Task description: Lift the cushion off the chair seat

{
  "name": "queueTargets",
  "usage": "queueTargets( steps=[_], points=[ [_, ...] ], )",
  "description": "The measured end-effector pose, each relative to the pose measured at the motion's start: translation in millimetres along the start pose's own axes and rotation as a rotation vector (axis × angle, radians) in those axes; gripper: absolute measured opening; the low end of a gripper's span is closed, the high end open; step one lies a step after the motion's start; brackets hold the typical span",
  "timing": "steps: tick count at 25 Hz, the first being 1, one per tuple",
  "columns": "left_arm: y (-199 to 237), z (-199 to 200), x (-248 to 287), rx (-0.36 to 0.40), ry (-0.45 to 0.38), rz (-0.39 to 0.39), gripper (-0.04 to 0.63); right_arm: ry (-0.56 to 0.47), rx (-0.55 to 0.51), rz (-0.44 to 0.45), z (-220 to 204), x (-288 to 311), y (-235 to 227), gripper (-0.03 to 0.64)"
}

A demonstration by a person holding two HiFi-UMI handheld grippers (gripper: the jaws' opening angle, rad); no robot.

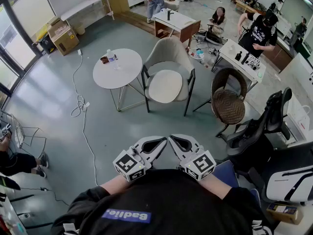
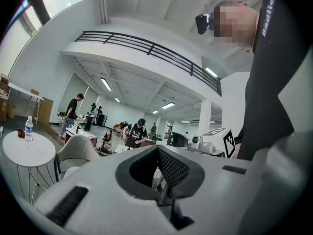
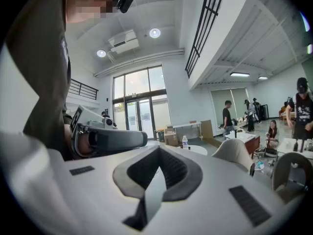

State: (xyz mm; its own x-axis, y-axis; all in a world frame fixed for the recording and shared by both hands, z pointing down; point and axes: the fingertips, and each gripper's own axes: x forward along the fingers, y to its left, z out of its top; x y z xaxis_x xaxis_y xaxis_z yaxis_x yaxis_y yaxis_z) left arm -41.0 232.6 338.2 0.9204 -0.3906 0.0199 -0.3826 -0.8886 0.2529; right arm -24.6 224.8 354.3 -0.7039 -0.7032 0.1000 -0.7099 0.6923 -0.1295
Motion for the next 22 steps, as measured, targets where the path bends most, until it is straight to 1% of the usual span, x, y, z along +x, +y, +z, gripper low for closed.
queueTargets(
  steps=[4,8,12,19,22],
  points=[
    [3,4,2,0.002,-0.009,0.012,0.015,0.0,-0.001,0.008,2,4,-1,0.028],
    [1,1,2,0.003,-0.006,0.004,0.015,-0.003,-0.005,0.014,2,3,2,0.028],
    [3,4,2,-0.002,-0.014,0.02,0.015,-0.009,-0.007,0.016,5,4,0,0.028],
    [4,4,5,-0.009,-0.006,0.022,0.015,0.003,0.011,0.038,3,5,0,0.028],
    [5,3,11,-0.012,-0.001,0.03,0.015,0.028,0.012,0.026,-4,4,-9,0.028]
  ],
)
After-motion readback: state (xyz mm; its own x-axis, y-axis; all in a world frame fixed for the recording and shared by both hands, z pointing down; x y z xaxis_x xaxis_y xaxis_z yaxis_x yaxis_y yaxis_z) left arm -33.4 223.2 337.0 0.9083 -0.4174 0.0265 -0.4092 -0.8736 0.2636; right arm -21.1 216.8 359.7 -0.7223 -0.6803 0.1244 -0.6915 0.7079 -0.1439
